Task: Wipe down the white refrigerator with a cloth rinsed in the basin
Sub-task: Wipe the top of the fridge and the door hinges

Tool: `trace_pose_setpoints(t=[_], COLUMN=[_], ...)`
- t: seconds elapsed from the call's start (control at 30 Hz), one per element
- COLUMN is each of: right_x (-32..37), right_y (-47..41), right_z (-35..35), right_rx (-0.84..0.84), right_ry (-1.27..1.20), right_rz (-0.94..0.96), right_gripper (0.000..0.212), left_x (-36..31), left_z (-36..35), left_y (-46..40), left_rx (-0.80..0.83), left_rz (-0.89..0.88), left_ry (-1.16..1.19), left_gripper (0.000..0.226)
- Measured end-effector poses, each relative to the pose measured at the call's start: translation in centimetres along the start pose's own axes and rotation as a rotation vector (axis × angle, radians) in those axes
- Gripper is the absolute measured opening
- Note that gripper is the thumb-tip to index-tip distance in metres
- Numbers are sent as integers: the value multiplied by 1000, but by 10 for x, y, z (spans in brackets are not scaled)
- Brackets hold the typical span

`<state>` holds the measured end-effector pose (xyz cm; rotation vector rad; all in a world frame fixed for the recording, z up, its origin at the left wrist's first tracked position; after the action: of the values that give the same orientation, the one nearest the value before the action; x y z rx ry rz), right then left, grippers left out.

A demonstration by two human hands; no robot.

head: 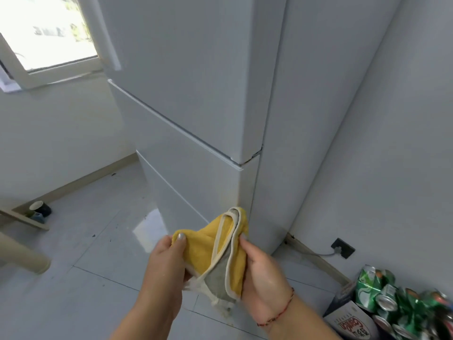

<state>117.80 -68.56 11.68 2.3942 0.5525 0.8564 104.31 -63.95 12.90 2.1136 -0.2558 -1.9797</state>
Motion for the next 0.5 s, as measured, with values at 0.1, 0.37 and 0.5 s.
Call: trace_pose_setpoints(t=[0.1, 0.37, 0.5], right_x=[4, 8, -2], right_y=[-6, -22, -38], right_z=[-16, -56, -80], right_rx=[-51, -234, -154], right_ry=[152, 716, 894], right_rz=[64, 220, 216], right_gripper=[38, 8, 12], left_x=[-19, -72, -92], left_z=[20, 56, 89], left_y=[-1, -10, -16], left_rx=[-54, 84, 40], left_rz=[1, -45, -86], left_ry=[66, 158, 162], left_gripper=[26, 16, 31])
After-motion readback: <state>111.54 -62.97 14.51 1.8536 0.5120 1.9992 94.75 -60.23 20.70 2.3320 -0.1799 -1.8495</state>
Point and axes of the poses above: each hand's wrist, its own y-axis away from the middle knuckle, its own z-axis out of the back of the hand, x = y × z, the point moved 8 cm from there along -y, towards the middle knuckle, and after that the axes turned 11 degrees about -z, right-handed, at the moved point
